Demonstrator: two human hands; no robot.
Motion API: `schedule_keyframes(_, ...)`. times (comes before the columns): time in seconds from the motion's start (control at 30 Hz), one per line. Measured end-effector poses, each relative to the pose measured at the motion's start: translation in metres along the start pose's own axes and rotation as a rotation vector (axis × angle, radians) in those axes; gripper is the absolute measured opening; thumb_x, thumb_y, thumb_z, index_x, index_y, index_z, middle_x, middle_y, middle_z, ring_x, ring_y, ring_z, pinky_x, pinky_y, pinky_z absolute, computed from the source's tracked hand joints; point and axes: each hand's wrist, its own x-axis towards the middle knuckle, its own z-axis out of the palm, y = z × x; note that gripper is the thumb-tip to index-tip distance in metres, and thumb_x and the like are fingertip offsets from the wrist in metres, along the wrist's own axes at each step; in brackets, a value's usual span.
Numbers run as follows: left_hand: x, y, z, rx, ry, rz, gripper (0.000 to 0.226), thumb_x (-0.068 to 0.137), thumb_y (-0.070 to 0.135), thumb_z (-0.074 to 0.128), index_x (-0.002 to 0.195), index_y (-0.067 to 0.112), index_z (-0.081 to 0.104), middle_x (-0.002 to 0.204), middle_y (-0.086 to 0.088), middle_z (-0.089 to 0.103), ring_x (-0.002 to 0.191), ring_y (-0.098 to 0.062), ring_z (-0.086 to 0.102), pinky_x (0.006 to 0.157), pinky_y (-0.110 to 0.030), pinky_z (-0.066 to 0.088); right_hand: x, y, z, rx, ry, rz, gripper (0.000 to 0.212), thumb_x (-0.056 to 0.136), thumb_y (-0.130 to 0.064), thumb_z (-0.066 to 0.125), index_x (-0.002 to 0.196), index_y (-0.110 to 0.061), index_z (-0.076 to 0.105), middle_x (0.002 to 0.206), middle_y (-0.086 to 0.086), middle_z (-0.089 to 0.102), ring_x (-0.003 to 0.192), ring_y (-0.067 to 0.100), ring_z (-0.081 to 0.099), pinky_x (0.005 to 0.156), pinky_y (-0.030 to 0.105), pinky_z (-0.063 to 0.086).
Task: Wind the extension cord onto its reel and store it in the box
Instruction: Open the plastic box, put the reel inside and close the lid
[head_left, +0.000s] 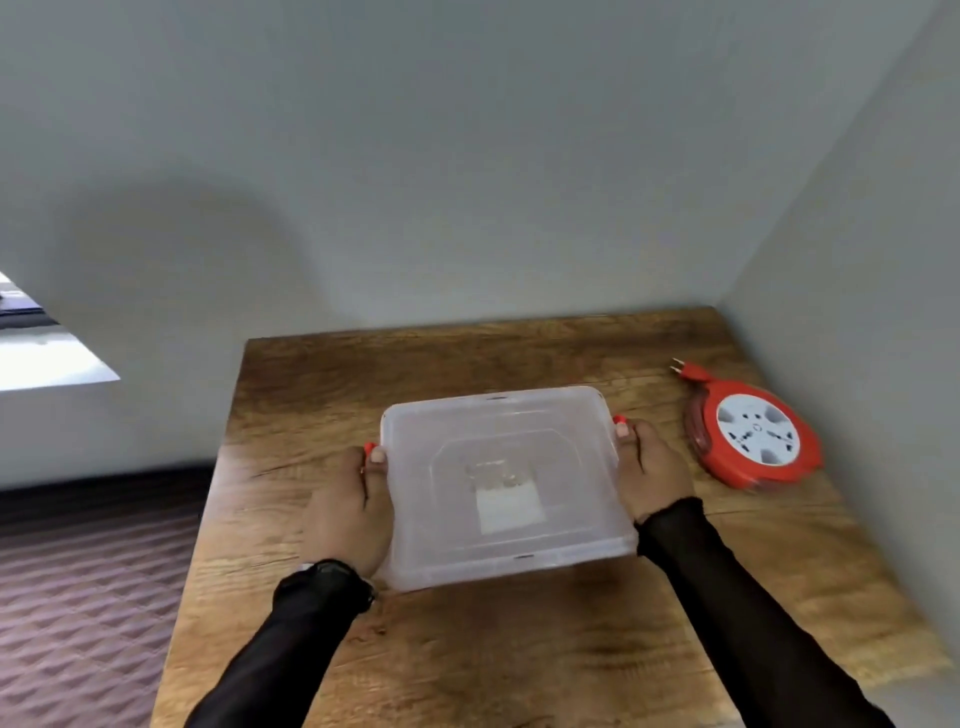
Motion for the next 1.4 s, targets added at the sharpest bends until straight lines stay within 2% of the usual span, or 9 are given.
schedule_keyframes(0.1,0.006,-0.015,0.002,-0.241,-0.071,-0.194,0.047,0.094,0.047,0.032,0.075,0.013,0.058,0.066,-0.009,0.063,0.059,-0.029,0.062,0.050,-0.038,0.053,0.013,0.007,-0.001,0.095,-0.024,0.129,0.038,0.101,-0.028,0.034,0.118,-0.005,0.060,0.116,0.016,0.063,0.109,0.033,0.056,0.081,0.030,0.036)
schedule_keyframes(0.23,-0.001,-0.016,0.004,-0.423,-0.167,-0.290,0.046,0.099,0.031,0.038,0.063,0.006,0.051,0.050,-0.009,0.048,0.035,-0.017,0.043,0.035,-0.019,0.032,0.023,0.002,-0.012,0.154,-0.219,0.340,0.034,0.099,-0.024,0.039,0.119,-0.004,0.058,0.121,0.016,0.061,0.093,0.027,0.056,0.079,0.029,0.035)
schedule_keyframes(0.4,0.002,-0.025,0.013,-0.573,-0.173,-0.342,0.043,0.098,0.024,0.043,0.058,0.009,0.045,0.047,-0.004,0.044,0.042,-0.018,0.040,0.041,-0.023,0.030,0.016,-0.058,-0.006,-0.364,0.077,-0.335,0.042,0.093,-0.022,0.049,0.133,-0.009,0.046,0.130,0.016,0.055,0.120,0.033,0.049,0.097,0.039,0.038)
schedule_keyframes(0.53,0.002,-0.026,0.017,-0.613,-0.183,-0.307,0.052,0.097,0.016,0.046,0.045,0.017,0.041,0.039,0.005,0.043,0.041,-0.011,0.040,0.045,-0.022,0.031,-0.011,-0.127,0.063,-0.451,-0.264,-0.854,0.051,0.088,-0.029,0.037,0.138,-0.020,0.043,0.144,0.003,0.043,0.134,0.024,0.036,0.109,0.039,0.023)
schedule_keyframes(0.7,0.002,-0.023,0.015,-0.661,-0.189,-0.320,0.054,0.097,0.020,0.048,0.044,0.019,0.036,0.035,0.010,0.036,0.037,-0.007,0.031,0.046,-0.023,0.026,-0.007,-0.148,0.107,-0.563,-0.536,-0.857,0.066,0.070,-0.023,0.022,0.129,-0.021,0.052,0.136,0.001,0.049,0.129,0.020,0.040,0.106,0.035,0.016)
schedule_keyframes(0.87,0.004,-0.026,0.016,-0.639,-0.198,-0.318,0.064,0.096,0.029,0.049,0.033,0.021,0.039,0.036,0.010,0.037,0.044,-0.014,0.031,0.054,-0.029,0.026,0.006,-0.149,0.104,-0.640,-0.549,-1.028,0.049,0.079,0.003,0.047,0.123,-0.015,0.056,0.129,0.006,0.054,0.122,0.024,0.047,0.100,0.033,0.032)
schedule_keyframes(1.13,0.008,-0.030,0.005,-0.612,-0.245,-0.320,0.043,0.096,0.025,0.045,0.060,0.008,0.057,0.051,-0.002,0.059,0.047,-0.018,0.050,0.043,-0.019,0.037,0.000,-0.163,0.042,-0.398,-0.177,-1.374,0.040,0.067,0.010,0.047,0.099,-0.004,0.068,0.094,0.013,0.068,0.079,0.031,0.066,0.068,0.034,0.056)
schedule_keyframes(1.23,0.015,-0.029,-0.003,-0.608,-0.204,-0.378,0.033,0.096,0.030,0.046,0.107,0.005,0.063,0.094,-0.012,0.071,0.079,-0.027,0.066,0.066,-0.031,0.052,0.004,-0.172,-0.003,-0.346,-0.027,-1.413,0.051,0.068,-0.005,0.028,0.099,-0.003,0.068,0.095,0.014,0.068,0.086,0.028,0.064,0.077,0.031,0.050)
schedule_keyframes(1.4,0.027,0.016,-0.027,-0.234,0.133,0.002,0.038,0.092,0.038,0.052,0.119,0.011,0.052,0.119,-0.006,0.057,0.112,-0.025,0.052,0.093,-0.038,0.042,0.017,-0.167,-0.071,-0.274,0.285,-1.274,0.050,0.075,0.000,0.027,0.105,0.001,0.067,0.103,0.020,0.067,0.097,0.034,0.064,0.089,0.034,0.045)
